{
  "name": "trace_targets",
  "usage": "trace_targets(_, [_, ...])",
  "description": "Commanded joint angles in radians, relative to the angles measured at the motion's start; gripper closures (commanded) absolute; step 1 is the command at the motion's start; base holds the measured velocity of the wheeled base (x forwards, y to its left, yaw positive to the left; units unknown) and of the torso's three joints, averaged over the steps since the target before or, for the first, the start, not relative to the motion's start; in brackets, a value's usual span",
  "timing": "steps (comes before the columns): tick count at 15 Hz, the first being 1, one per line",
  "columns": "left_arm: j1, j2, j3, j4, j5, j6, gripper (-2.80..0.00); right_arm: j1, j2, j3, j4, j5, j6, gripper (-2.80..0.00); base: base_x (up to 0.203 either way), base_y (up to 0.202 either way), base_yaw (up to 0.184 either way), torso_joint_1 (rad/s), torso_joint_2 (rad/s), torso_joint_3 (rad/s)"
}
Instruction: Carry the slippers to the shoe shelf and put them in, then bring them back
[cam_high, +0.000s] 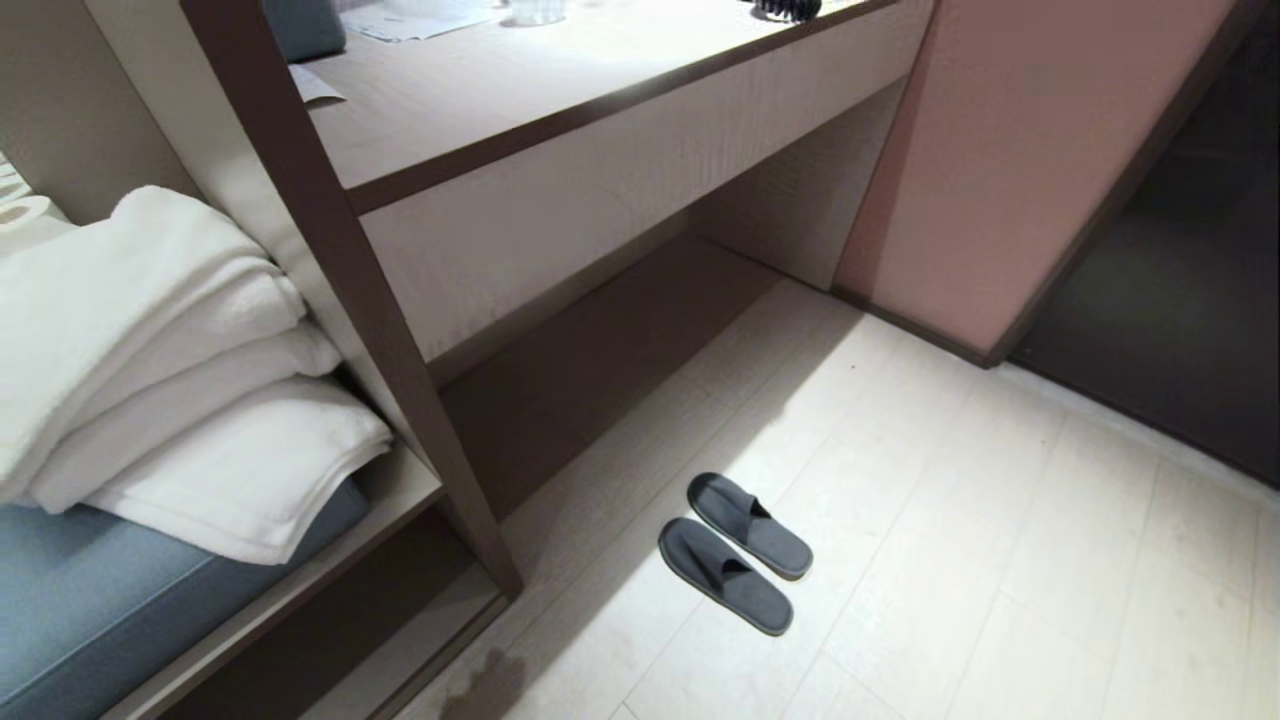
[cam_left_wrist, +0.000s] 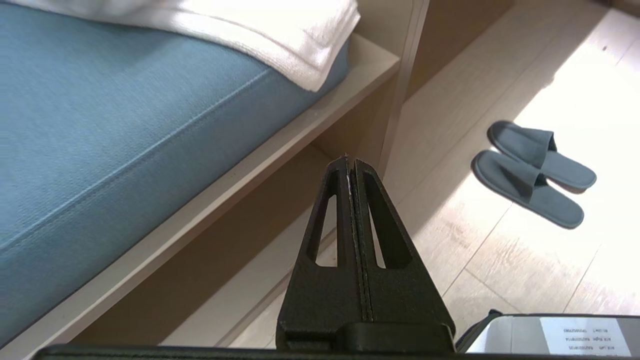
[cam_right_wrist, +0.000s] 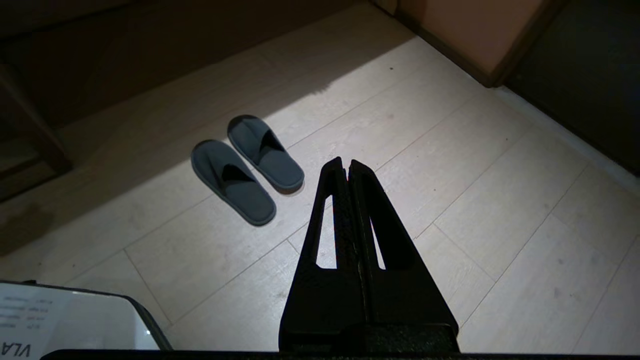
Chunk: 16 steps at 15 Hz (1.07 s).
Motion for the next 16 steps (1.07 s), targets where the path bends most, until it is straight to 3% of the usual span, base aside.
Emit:
trace_targets(1, [0.001,0.000,0.000,0.001,0.000,-0.001,0.00,0.001,0.002,0.000,-0.001,0.000,-0.001,0.00,0.000,0.000,0.000,0.002,0.00,0.198])
trace_targets(16, [-0.001,0.000,0.000,-0.002,0.002,0.001,0.00,0.001,0.002,0.000,-0.003,0.000,0.002,0.00,0.000,0.000,0.000,0.003,0.00,0.203])
